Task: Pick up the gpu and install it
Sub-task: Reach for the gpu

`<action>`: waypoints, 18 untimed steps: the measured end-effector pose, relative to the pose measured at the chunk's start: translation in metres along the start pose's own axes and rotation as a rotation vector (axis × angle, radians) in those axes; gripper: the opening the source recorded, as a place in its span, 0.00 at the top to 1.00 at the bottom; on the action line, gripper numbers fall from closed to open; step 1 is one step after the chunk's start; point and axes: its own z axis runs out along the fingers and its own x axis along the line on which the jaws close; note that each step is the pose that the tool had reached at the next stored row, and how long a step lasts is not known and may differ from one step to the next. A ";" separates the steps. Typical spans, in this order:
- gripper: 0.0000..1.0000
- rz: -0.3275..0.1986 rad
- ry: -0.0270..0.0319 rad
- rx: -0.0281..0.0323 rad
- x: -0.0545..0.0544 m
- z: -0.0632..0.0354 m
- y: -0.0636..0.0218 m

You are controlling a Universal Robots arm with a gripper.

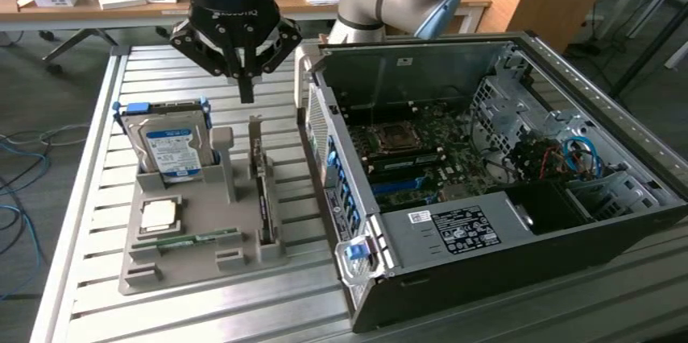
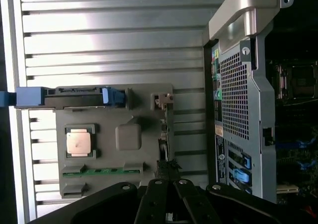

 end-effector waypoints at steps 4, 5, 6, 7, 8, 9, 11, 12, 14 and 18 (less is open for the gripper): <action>0.89 0.000 0.0000 0.0000 0.000 -0.0002 -0.0057; 0.89 0.000 -0.0001 0.0000 0.000 -0.0003 -0.0069; 0.89 0.000 -0.0001 0.0000 0.000 -0.0003 -0.0081; 0.89 0.000 -0.0001 0.0000 0.000 -0.0004 -0.0095; 0.89 0.000 -0.0001 -0.0001 0.000 -0.0004 -0.0108; 0.89 0.000 -0.0001 -0.0001 0.000 -0.0005 -0.0119; 0.89 0.000 0.0000 0.0001 0.000 -0.0007 -0.0141; 0.89 0.000 -0.0001 0.0000 0.000 -0.0006 -0.0152; 0.89 0.000 -0.0001 -0.0001 0.000 -0.0007 -0.0175; 0.89 0.000 -0.0001 0.0000 0.000 -0.0009 -0.0216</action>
